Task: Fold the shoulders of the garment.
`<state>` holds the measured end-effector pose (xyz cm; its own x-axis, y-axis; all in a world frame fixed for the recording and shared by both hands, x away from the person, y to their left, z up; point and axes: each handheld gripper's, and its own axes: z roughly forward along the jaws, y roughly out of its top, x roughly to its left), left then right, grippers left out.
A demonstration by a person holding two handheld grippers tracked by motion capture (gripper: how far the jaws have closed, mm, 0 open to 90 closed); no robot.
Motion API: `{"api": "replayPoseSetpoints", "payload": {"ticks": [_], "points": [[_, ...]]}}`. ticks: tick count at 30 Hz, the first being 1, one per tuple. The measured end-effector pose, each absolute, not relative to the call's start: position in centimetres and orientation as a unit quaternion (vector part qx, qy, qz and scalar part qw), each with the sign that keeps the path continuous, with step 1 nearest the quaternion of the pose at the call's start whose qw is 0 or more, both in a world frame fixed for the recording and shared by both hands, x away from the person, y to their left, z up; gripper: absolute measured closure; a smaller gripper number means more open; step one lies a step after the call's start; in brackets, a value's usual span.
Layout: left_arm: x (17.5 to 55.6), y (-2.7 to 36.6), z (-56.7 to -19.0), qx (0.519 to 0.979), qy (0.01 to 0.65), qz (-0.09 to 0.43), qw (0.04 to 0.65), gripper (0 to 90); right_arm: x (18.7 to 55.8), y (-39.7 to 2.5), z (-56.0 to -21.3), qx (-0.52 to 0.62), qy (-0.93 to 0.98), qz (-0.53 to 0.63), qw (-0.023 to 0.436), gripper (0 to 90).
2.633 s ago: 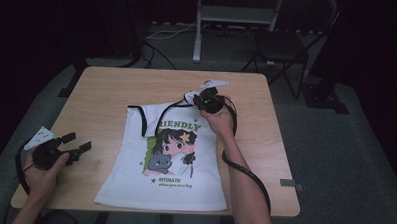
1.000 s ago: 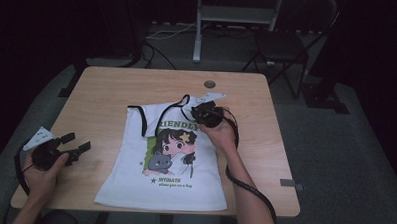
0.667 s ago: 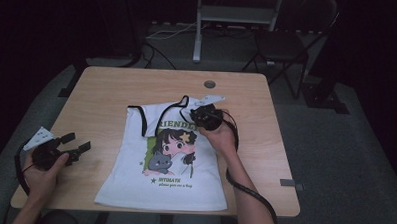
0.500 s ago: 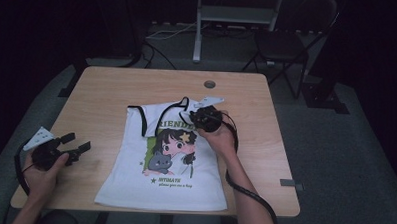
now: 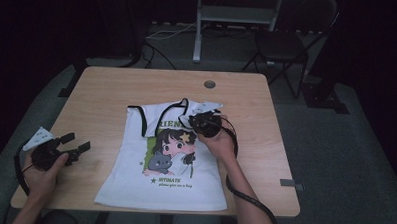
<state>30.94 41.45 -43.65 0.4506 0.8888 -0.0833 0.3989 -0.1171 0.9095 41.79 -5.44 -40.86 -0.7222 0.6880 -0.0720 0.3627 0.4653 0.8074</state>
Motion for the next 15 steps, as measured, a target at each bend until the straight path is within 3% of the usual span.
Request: {"api": "replayPoseSetpoints", "payload": {"ticks": [15], "points": [[30.93,41.47,-43.65,0.703,0.458,0.253,0.481,20.4,40.97,-4.99,-41.36,0.298,0.843,0.400,0.201,83.2]]}}
